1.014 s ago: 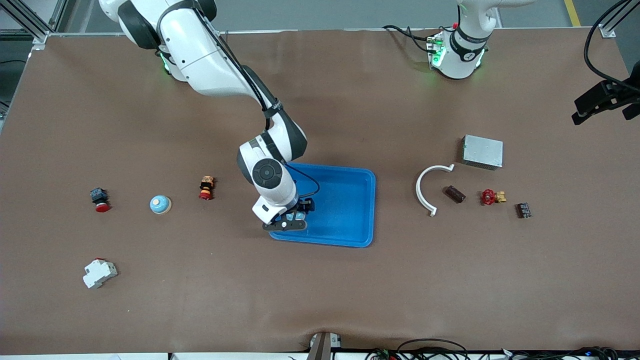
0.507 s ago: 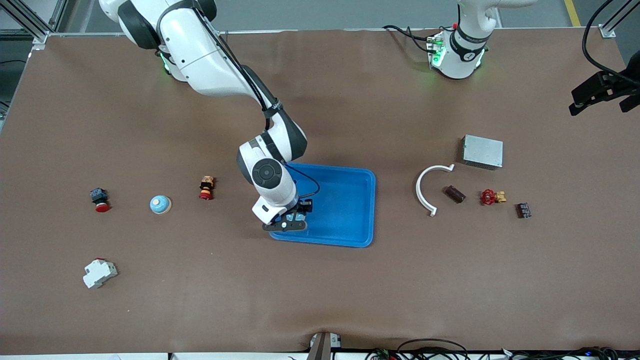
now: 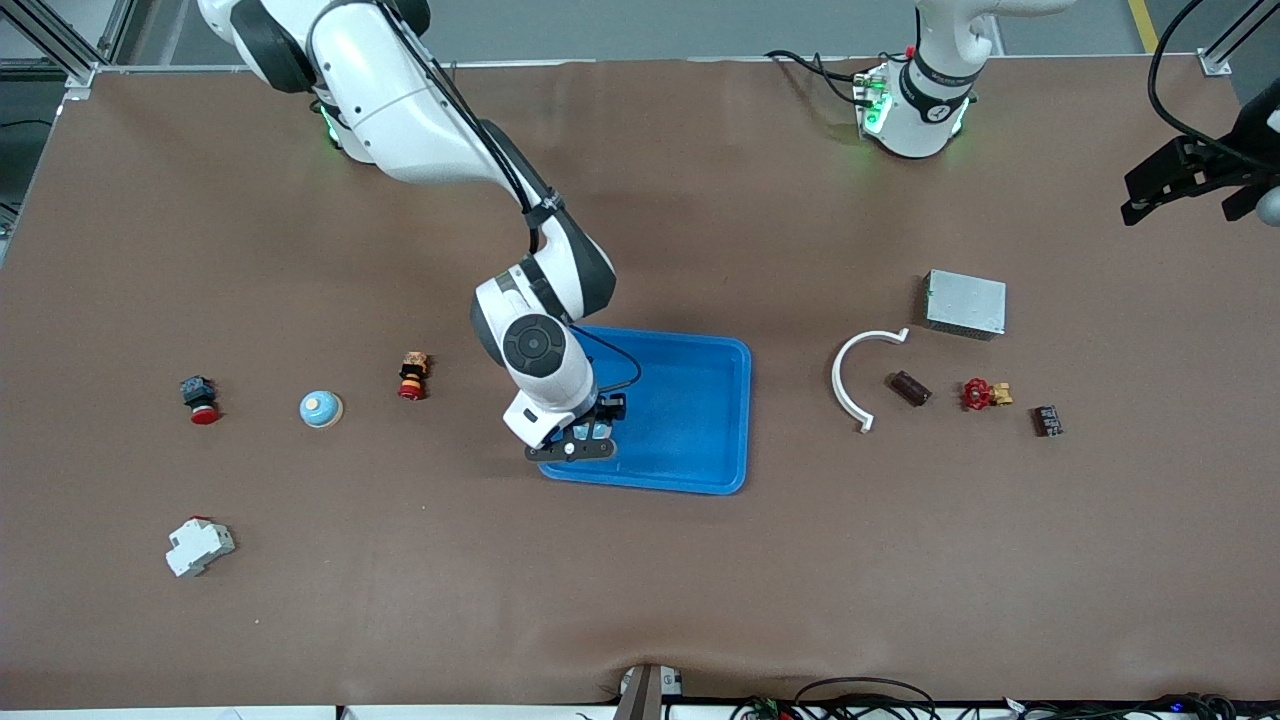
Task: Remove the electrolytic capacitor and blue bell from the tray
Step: 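Carry the second bell with the right gripper toward the red buttons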
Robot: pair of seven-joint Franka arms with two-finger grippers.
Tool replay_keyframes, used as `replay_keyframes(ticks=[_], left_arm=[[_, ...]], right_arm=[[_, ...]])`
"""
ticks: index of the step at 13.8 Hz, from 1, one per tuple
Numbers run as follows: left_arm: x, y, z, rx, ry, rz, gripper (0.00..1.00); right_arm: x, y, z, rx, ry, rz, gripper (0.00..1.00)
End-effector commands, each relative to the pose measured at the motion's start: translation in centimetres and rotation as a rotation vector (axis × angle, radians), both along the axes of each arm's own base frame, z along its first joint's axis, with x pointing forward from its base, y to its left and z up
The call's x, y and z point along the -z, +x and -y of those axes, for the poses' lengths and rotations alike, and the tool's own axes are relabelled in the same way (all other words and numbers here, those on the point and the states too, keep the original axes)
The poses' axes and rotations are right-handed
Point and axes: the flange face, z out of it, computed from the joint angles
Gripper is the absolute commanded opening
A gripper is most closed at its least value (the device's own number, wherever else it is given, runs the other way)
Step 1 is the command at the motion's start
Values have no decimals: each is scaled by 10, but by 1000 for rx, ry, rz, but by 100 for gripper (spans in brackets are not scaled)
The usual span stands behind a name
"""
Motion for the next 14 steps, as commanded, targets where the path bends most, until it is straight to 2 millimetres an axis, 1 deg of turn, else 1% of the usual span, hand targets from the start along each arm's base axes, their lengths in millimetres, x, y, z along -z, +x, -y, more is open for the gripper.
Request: replay_keyframes(ticks=[1,2,3,4,5,7,8,9,11,12,14], left_arm=[[-4,-10,15,23,-11,2,100],[-7,-10,16,24,-11,7,100],[-7,-10,17,27,-11,8,100],[-8,-11,17,29,-11,10,100],[-9,-11,17,30,-11,11,100],[-9,-11,14,37,-11,11,100],[-8,-10,15,38,-12,11,100],[-8,-10,14,37,-12,11,100],[-8,-10,11,35,-12,9,100],[-7,-9,11,35,-12,8,100],[-6,-10,11,37,-12,6,100]], right_arm=[[-48,2,20,-79,9,-38,24],[-63,4,30,-114,9,-48,24],[-76,9,44,-152,10,-54,24],[-90,13,64,-181,12,-65,24],[-100,12,79,-206,17,-59,24],[-111,9,108,-277,21,-54,24],[-115,11,128,-306,25,-50,24],[-117,10,144,-344,32,-40,21],[-111,4,178,-404,39,-3,21],[-102,-2,189,-418,38,12,21],[-79,-13,203,-439,30,25,21]])
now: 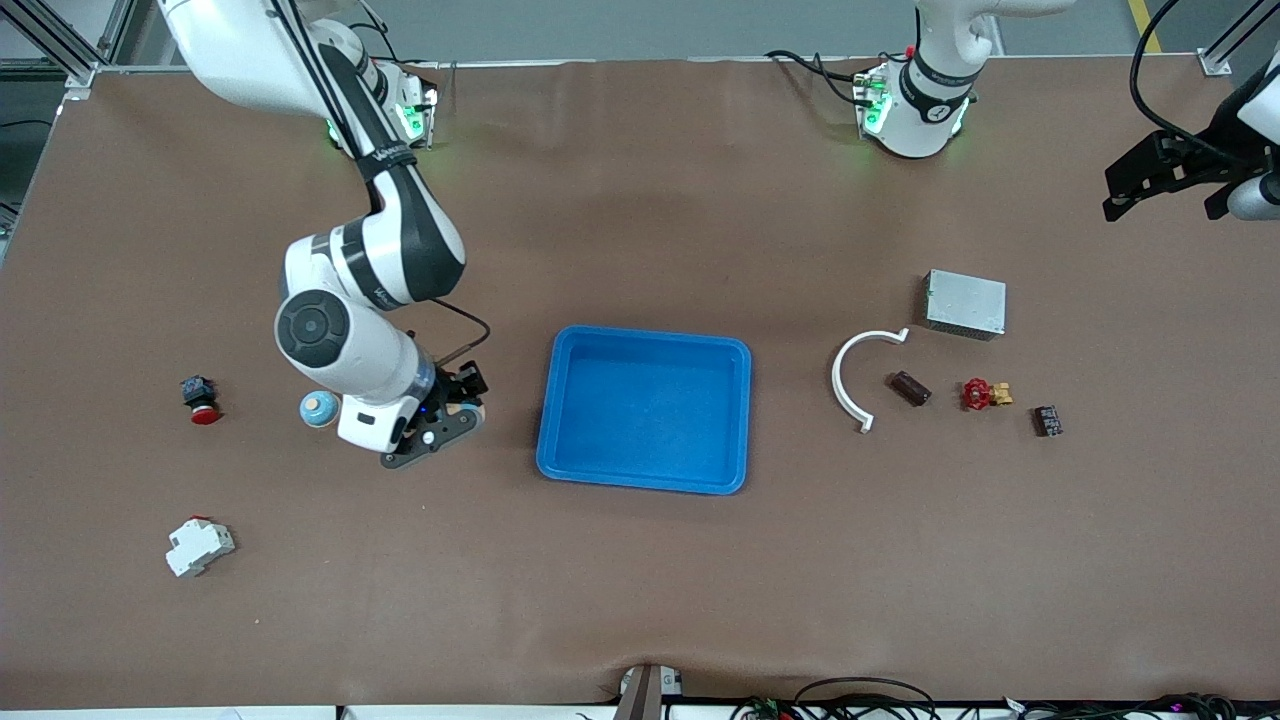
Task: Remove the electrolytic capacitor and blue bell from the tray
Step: 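Carry the second bell with the right gripper toward the red buttons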
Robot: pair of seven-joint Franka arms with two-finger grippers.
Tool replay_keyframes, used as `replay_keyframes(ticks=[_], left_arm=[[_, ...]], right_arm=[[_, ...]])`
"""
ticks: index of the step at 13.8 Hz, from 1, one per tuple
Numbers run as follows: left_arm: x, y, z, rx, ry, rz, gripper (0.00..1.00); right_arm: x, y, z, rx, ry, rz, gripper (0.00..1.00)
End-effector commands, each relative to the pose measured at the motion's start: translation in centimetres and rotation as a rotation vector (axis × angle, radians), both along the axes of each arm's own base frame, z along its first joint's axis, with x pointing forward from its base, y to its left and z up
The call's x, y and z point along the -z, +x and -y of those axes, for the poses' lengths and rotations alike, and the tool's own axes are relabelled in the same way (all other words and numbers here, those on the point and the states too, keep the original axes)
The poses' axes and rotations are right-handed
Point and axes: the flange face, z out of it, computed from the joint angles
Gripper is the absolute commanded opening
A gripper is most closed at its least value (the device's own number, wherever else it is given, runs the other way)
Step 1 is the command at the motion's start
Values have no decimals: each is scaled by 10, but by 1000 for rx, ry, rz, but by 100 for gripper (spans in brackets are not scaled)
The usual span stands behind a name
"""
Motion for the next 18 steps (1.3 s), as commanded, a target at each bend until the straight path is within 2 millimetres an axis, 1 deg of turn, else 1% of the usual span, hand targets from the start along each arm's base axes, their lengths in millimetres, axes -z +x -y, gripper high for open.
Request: replay_keyframes(ticks=[1,3,5,9,12,13,18], left_arm=[[-4,-7,-3,11,-13,1,100],[-4,-7,-8,4,-15,2,100],[-5,-8,-7,5,-16,4,100],[-6,-10,-7,5,-16,5,100],[-6,-11,-7,5,-16,2,100],[-6,-11,-7,5,-16,2,100],[-5,-11,-8,4,-18,2,100]], right_arm=[[27,-32,16,-31,4,12,21],[47,-42,22,-43,-6,-3,21],[59,-48,25,-66,-14,-32,21],[69,-56,27,-80,-26,-84,21],[87,-59,27,-81,-38,-111,21],[91,-60,25,-85,-40,-115,21],[104,-61,20,-92,-47,-124,21]])
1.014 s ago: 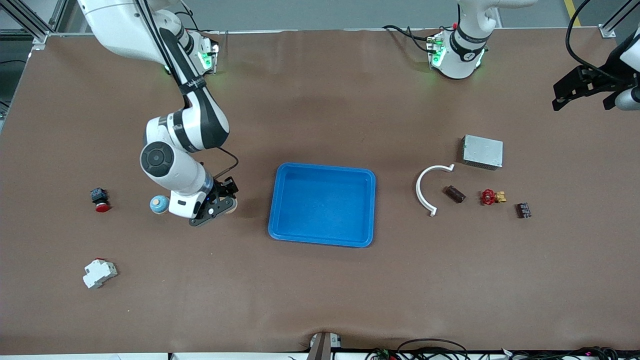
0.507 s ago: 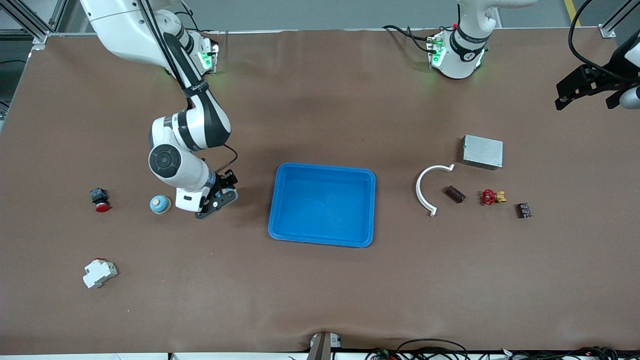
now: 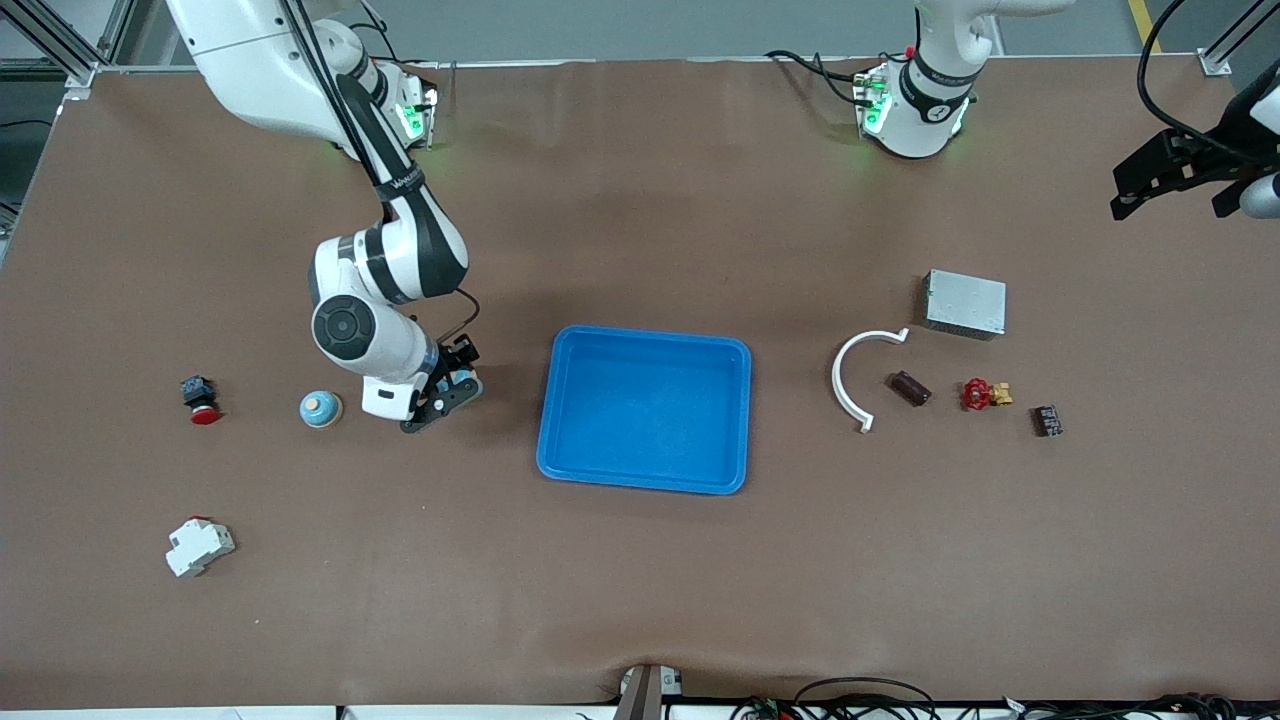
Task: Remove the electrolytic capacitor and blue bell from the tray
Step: 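Carry the second bell with the right gripper toward the red buttons, then lower the bell onto the table and open the right gripper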
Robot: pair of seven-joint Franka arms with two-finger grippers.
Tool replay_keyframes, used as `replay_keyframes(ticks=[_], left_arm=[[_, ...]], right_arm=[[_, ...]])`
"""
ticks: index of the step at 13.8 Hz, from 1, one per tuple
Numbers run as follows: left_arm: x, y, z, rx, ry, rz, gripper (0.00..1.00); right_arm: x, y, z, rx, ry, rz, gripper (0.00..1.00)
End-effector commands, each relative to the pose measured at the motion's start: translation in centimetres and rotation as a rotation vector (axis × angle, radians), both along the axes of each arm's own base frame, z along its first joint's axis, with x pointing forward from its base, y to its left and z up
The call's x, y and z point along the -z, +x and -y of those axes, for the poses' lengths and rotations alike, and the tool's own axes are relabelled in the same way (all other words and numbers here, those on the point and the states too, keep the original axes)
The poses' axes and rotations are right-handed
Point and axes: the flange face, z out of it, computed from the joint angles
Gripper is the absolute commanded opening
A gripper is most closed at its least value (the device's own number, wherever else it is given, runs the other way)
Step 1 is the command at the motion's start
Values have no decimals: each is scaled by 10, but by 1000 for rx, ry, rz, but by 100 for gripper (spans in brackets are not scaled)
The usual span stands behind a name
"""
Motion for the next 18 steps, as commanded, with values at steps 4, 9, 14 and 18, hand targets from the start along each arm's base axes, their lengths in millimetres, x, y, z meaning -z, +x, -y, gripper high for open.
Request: replay_keyframes(ticks=[4,9,14,18], left_arm=[[-7,-11,-2,14,-18,5,100],[-8,-12,-2,14,-18,7,100],[-3,-11,-2,15,-17,-4,100],[-4,-12,-2,15,-17,-2,100]], right_arm=[[11,3,0,-10,-2,-4,22],[20,8,-3,-12,-7,-7,23],[28,10,-1,-8,-10,-9,26],[30,11,-1,-8,-11,-10,41]])
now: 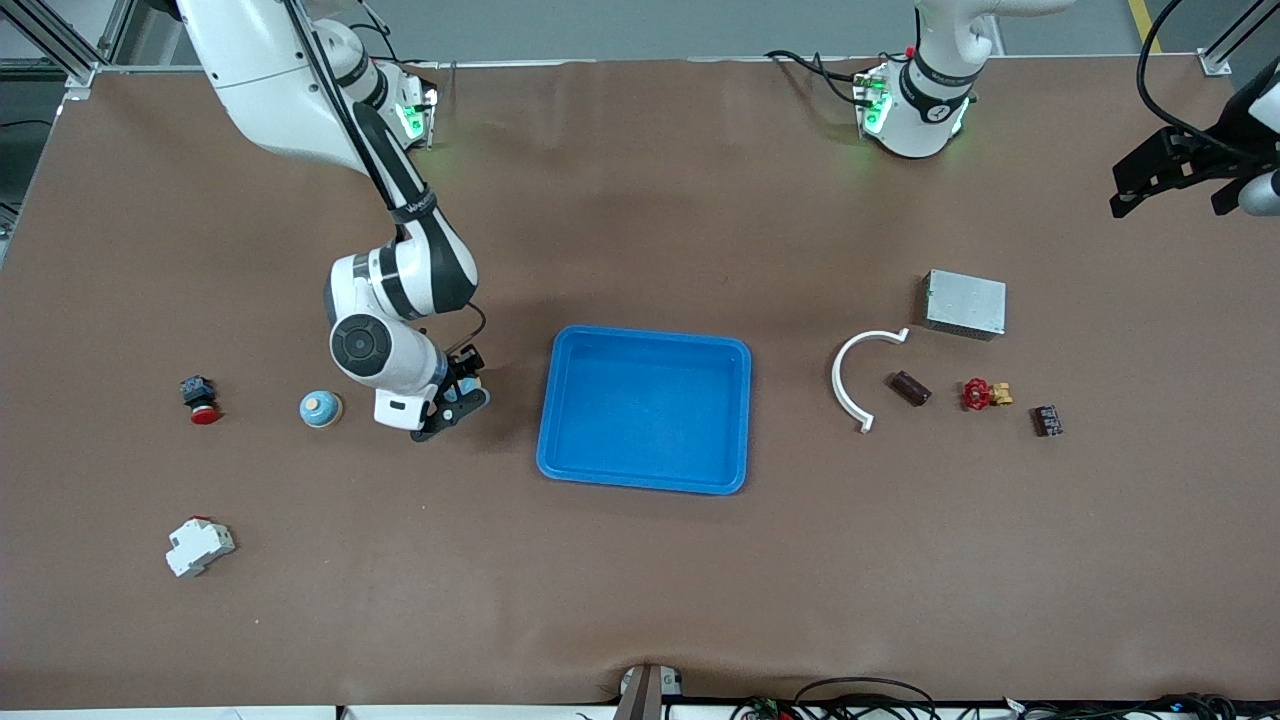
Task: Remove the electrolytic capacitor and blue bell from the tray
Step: 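Lower the bell onto the table and open the right gripper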
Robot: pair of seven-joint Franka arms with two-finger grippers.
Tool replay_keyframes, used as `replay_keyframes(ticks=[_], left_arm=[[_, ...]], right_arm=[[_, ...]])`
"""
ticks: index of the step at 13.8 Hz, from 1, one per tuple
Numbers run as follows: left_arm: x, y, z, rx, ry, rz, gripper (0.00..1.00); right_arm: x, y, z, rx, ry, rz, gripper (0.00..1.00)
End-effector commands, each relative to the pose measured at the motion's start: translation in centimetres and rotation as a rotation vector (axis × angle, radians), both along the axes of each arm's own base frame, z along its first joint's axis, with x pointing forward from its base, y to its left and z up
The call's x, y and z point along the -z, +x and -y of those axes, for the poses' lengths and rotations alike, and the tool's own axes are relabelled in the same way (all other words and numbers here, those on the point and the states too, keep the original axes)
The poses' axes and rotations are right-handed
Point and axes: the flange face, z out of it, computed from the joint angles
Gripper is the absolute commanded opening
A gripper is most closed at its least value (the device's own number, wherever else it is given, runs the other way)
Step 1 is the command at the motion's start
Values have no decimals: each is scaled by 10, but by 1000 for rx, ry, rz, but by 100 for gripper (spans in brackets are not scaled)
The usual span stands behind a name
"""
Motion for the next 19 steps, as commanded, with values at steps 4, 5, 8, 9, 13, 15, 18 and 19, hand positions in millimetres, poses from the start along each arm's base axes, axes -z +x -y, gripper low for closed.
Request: replay_keyframes(ticks=[4,5,8,9,13,15,18,19], left_arm=[[-4,-10,-2,14,-17,-6,100],[-4,-10,-2,12,-17,-6,100],[-5,-10,-2,12,-17,-6,100],[-4,-10,-2,12,-17,-8,100],[-4,-10,-2,12,-18,-8,100],[-4,-9,-2,12,-19,-6,100],[-7,-12,-2,12,-20,-2,100],[-8,-12,-2,12,-21,0,100]], right_arm=[[-1,6,3,4,4,-9,100],[-2,6,3,5,4,-10,100],[-34,8,-3,10,7,-48,100],[-48,9,-5,22,3,-84,100],[-106,9,-9,159,-28,-130,100],[-132,1,-12,210,-44,-144,100],[-181,-14,-7,255,-57,-172,100],[-199,-19,-1,265,-60,-183,100]])
